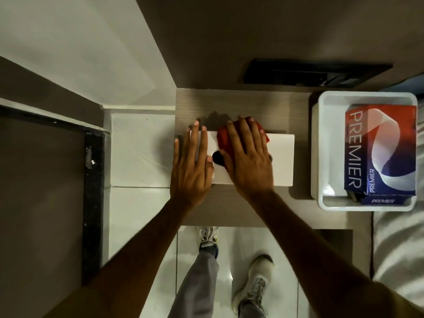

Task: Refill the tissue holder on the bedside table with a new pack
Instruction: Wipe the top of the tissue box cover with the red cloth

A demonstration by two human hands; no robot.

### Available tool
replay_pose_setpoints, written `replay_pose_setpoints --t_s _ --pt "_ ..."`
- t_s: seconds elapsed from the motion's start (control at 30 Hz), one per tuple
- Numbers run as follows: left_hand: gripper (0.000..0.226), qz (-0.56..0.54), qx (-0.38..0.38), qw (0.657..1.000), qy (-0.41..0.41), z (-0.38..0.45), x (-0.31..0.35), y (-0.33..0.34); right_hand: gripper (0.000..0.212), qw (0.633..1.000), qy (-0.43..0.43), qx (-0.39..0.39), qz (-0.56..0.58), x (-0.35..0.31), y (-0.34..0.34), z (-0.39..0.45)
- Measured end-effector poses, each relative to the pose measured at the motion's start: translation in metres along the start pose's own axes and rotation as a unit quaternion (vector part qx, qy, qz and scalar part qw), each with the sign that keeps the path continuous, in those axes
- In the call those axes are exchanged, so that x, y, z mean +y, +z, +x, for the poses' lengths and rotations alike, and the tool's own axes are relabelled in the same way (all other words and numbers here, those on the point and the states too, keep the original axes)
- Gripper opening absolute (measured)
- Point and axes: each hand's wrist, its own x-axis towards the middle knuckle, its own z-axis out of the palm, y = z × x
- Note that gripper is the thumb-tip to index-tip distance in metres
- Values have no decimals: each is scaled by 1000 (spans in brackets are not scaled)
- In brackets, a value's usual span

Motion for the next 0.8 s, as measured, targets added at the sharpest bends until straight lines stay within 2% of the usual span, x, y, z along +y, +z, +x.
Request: replay_pose_setpoints --t_s 0.07,0.13,0.23,0.33,0.43,0.57,0.7,0.8 --pt "60 -1 7 1000 1 0 1 -1 67 1000 -11 -5 -2 22 -7 -9" --pt "60 6 9 1000 -4 0 2 -1 66 998 55 1 23 31 -12 -6" --pt "60 9 7 1000 -13 1 2 0 64 990 132 5 46 7 -12 6" --pt "60 18 2 1000 -10 2 1 1 60 997 58 -9 40 -4 -13 1" --pt "63 50 -10 998 -20 2 4 0 61 999 -5 -14 46 13 -19 -25" --pt "62 60 -24 997 -39 3 9 -3 59 998 39 -1 59 27 -19 -52" --pt "62 66 -24 996 -47 4 10 -3 64 991 105 41 71 -8 -5 -41" --pt "62 72 -26 996 -52 4 11 -3 64 997 58 39 41 -14 1 -46"
